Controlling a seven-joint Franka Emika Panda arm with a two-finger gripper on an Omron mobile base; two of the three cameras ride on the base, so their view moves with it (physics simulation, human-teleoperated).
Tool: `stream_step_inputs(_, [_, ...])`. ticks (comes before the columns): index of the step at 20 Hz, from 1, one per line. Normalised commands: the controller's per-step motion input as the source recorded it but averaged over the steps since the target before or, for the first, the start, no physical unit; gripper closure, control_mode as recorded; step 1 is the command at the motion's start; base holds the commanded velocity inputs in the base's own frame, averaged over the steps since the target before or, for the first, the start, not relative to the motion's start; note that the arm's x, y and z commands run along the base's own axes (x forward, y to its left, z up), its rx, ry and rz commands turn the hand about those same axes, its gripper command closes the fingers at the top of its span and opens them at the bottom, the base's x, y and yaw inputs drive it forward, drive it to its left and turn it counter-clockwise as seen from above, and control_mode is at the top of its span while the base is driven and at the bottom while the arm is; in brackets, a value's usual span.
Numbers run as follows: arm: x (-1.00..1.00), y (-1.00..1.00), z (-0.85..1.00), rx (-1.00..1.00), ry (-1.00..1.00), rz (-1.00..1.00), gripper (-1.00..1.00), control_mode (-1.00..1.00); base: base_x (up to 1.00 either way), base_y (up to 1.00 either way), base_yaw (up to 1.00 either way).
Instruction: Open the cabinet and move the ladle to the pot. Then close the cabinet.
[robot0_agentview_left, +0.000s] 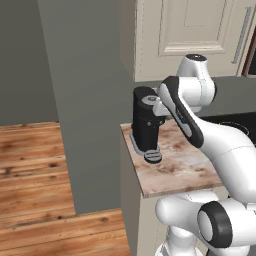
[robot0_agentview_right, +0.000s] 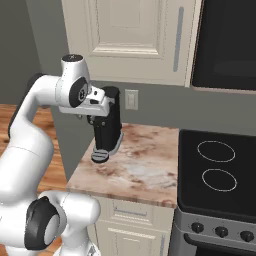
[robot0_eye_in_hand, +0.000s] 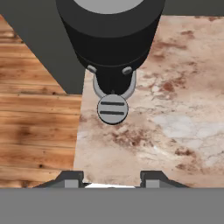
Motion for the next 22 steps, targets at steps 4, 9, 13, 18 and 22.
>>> stream_step_inputs(4, [-0.04, 0.00, 0.00, 0.00, -0.01, -0.01, -1.00, -1.00, 0.00, 0.00, 0.00])
stream_step_inputs(9, [-0.32, -0.01, 0.00, 0.02, -0.02, -0.04, -1.00, -1.00, 0.00, 0.00, 0.00])
stream_step_inputs(13, [-0.44, 0.00, 0.00, 0.00, -0.16, -0.04, -1.00, -1.00, 0.00, 0.00, 0.00])
stream_step_inputs(18, [-0.31, -0.02, 0.06, 0.00, -0.18, -0.04, -1.00, -1.00, 0.00, 0.00, 0.00])
stream_step_inputs(22, [-0.10, -0.15, 0.29, 0.00, -0.12, -0.02, -1.00, -1.00, 0.00, 0.00, 0.00])
